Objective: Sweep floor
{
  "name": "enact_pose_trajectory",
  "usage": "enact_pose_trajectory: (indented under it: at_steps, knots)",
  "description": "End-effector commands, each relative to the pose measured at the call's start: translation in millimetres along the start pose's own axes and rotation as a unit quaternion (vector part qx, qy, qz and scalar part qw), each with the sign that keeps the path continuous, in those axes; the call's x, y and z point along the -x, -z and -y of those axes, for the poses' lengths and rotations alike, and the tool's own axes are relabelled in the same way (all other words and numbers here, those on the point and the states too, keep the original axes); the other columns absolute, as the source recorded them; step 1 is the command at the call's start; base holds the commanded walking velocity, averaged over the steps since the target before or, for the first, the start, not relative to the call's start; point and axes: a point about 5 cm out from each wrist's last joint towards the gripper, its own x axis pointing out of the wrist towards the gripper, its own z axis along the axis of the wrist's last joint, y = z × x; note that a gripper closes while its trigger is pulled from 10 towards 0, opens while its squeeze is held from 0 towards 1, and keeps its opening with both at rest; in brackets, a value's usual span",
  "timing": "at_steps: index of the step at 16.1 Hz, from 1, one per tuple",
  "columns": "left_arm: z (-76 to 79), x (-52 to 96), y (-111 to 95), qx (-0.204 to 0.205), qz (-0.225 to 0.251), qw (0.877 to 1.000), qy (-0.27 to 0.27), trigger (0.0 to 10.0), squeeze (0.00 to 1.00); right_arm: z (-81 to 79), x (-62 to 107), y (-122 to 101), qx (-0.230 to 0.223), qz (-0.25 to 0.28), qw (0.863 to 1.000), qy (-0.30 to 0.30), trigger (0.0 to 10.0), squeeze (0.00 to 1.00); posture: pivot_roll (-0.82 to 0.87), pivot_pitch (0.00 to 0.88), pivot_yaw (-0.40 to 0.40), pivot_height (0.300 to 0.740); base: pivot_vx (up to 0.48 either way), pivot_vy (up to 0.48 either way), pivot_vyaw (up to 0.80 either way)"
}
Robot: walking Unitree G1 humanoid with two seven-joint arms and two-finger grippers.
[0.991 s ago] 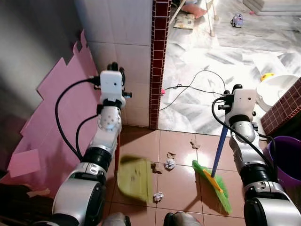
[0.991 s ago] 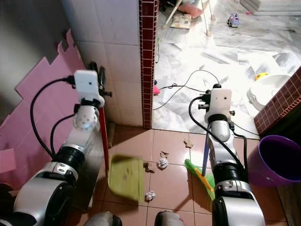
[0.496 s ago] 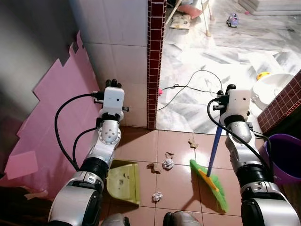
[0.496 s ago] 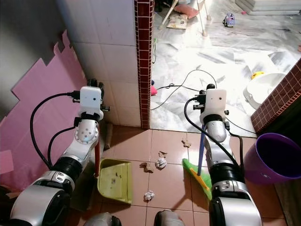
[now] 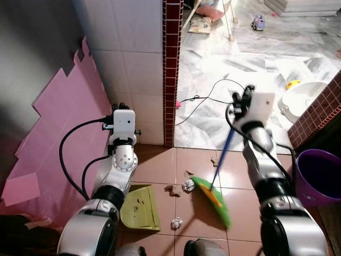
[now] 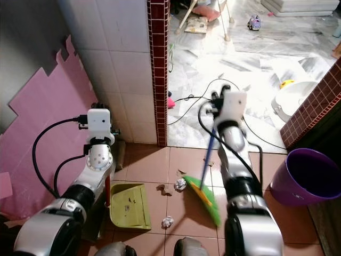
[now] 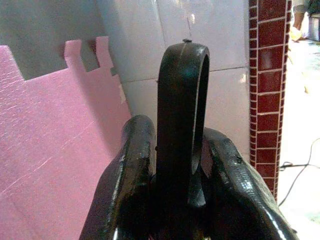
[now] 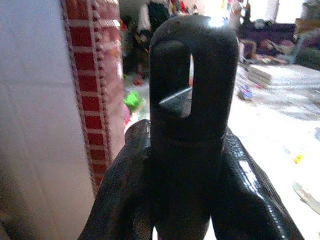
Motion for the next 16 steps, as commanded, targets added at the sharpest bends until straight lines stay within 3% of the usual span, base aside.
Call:
enact_pose_trajectory:
  at_steps: [1, 5, 7, 9, 10, 13, 16]
  knots:
    - [6.2, 3.3, 7.2, 0.002, -0.03, 1.0, 0.009, 10.0, 0.0, -8.7, -8.2, -20.0, -0.033, 0.045, 0.998, -0.01, 10.0, 0.0, -0.15, 0.0, 0.023, 0.74, 0.0, 0.0, 0.0]
    - [25.0, 6.4, 7.9, 0.013, -0.058, 0.998, 0.037, 10.0, 0.0, -28.3, -5.3, -17.4, -0.094, 0.041, 0.992, -0.07, 10.0, 0.0, -0.15, 0.0, 0.022, 0.74, 0.0, 0.0, 0.0]
    - [31.2, 10.4, 12.6, 0.045, -0.088, 0.994, 0.043, 10.0, 0.0, -31.9, -2.4, -13.0, -0.084, 0.03, 0.992, -0.094, 10.0, 0.0, -0.15, 0.0, 0.021, 0.74, 0.0, 0.0, 0.0]
    - [33.1, 12.5, 14.3, 0.047, -0.093, 0.994, 0.041, 10.0, 0.0, -28.5, -1.0, -9.0, -0.077, 0.019, 0.993, -0.091, 10.0, 0.0, -0.15, 0.0, 0.019, 0.74, 0.0, 0.0, 0.0]
    - [33.5, 14.4, 18.2, 0.086, -0.117, 0.989, 0.036, 10.0, 0.0, -25.1, 0.4, -7.1, -0.075, 0.013, 0.993, -0.088, 10.0, 0.0, -0.16, 0.0, 0.02, 0.74, 0.0, 0.0, 0.0]
    - [36.0, 17.3, 21.4, 0.13, -0.139, 0.981, 0.03, 10.0, 0.0, -17.8, 2.3, -5.6, -0.069, 0.009, 0.995, -0.074, 10.0, 0.0, -0.16, 0.0, 0.021, 0.74, 0.0, 0.0, 0.0]
    - [55.0, 17.8, 13.1, 0.179, -0.155, 0.97, 0.055, 10.0, 0.0, -3.0, 0.2, -1.4, -0.108, -0.031, 0.993, -0.034, 10.0, 0.0, -0.17, 0.0, 0.025, 0.74, 0.0, 0.0, 0.0]
